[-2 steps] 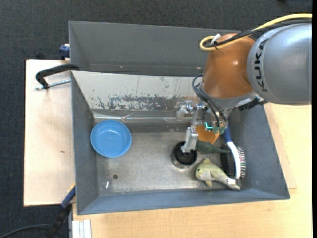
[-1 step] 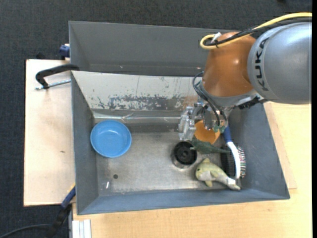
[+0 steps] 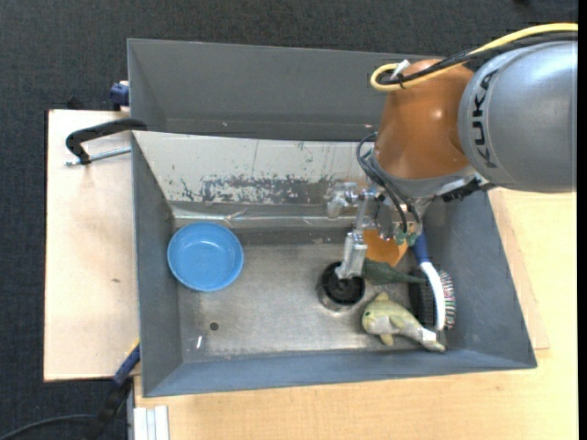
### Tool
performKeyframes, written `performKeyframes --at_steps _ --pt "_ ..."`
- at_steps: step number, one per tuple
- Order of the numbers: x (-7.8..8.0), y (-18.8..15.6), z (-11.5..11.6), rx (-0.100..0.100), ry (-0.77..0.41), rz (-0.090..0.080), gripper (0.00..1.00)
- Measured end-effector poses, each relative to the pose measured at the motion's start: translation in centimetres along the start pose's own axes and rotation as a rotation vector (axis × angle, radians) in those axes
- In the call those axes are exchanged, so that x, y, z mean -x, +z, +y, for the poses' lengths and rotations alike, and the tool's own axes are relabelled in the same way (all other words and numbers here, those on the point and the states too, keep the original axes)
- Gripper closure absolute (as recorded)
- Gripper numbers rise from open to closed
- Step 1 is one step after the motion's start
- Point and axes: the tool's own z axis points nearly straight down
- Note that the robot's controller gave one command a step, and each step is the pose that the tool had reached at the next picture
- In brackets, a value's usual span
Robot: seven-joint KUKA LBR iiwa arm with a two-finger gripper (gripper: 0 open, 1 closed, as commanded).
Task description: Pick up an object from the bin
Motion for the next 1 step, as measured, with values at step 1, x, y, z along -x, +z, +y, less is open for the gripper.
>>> performKeyframes --at_steps 1 --pt "0.29 6.72 -4.47 0.002 -0.058 0.007 0.0"
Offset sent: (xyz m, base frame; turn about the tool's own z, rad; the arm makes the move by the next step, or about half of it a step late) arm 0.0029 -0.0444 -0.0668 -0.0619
